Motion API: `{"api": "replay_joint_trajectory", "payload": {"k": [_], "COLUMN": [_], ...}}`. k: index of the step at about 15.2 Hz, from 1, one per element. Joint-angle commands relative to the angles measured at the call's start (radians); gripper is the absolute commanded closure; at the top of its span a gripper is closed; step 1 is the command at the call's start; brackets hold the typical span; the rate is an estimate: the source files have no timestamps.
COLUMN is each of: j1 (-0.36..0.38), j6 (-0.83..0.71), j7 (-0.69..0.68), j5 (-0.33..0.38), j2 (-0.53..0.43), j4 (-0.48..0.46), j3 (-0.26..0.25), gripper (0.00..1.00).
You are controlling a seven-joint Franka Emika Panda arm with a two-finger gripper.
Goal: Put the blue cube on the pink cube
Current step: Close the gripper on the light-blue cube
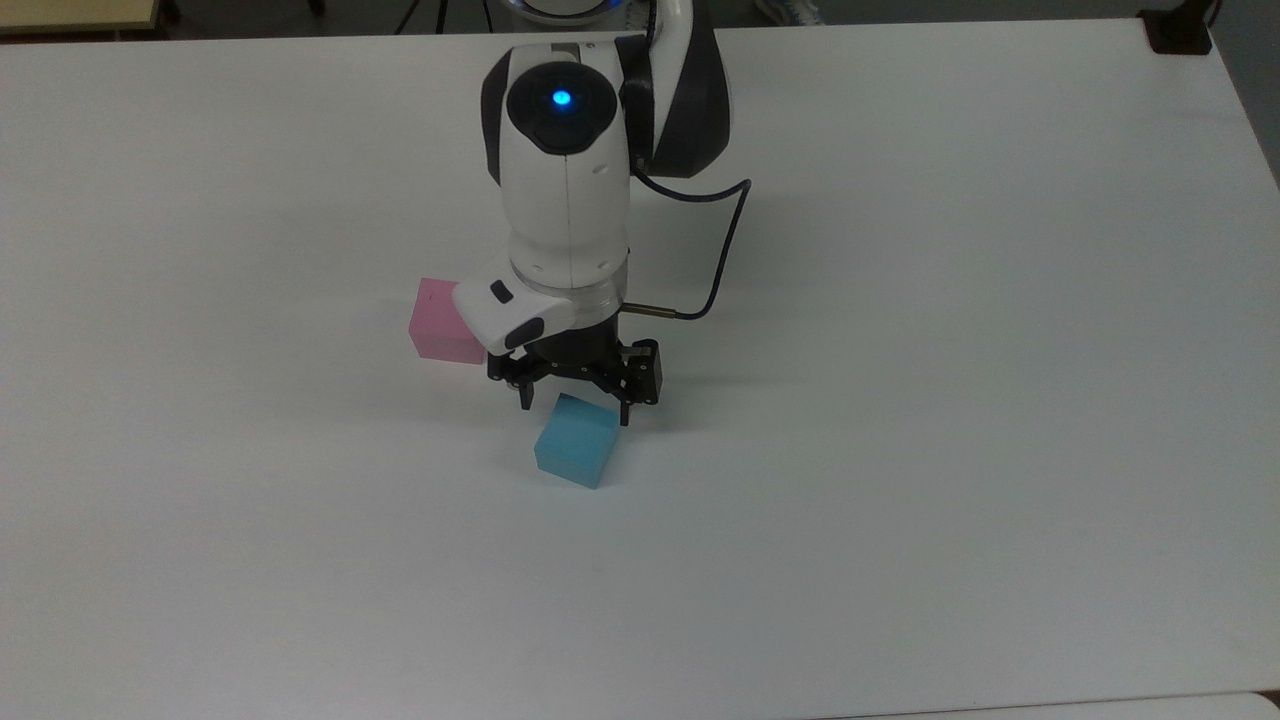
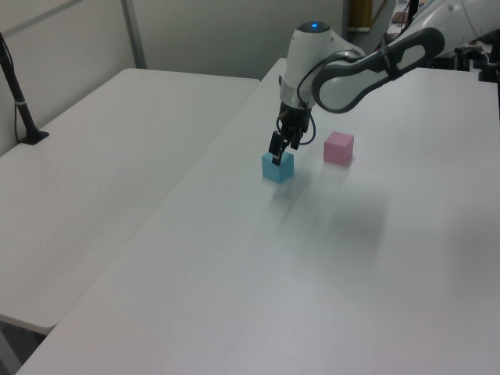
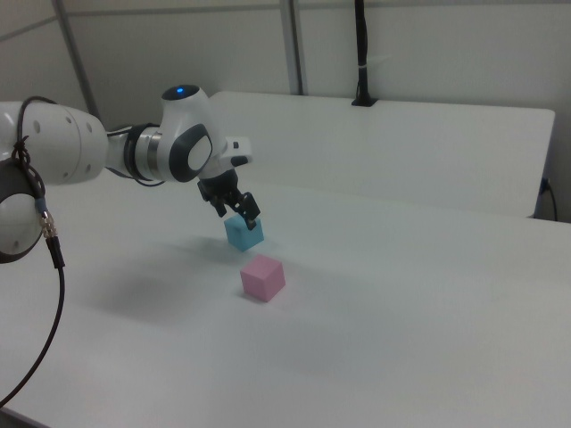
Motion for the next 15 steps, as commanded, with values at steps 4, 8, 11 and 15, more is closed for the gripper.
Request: {"api": "replay_joint_trajectory", "payload": {"k": [4,8,11,15], "j1": [-0.003,0.000,0.002,0.015], "j6": [-0.032,-0.029,0.009,0.028], "j7": [-0.024,0.020,0.029,0.111], "j5": [-0.001,-0.009,-0.012,-0.088], "j2": [-0.009,0.041,0.048,0.070], "j4": [0.000,0.048,0.046,0.046], "j3": [0.001,-0.002,-0.002,-0.002], "gripper": [0.00,0.00,0.08,0.26]}}
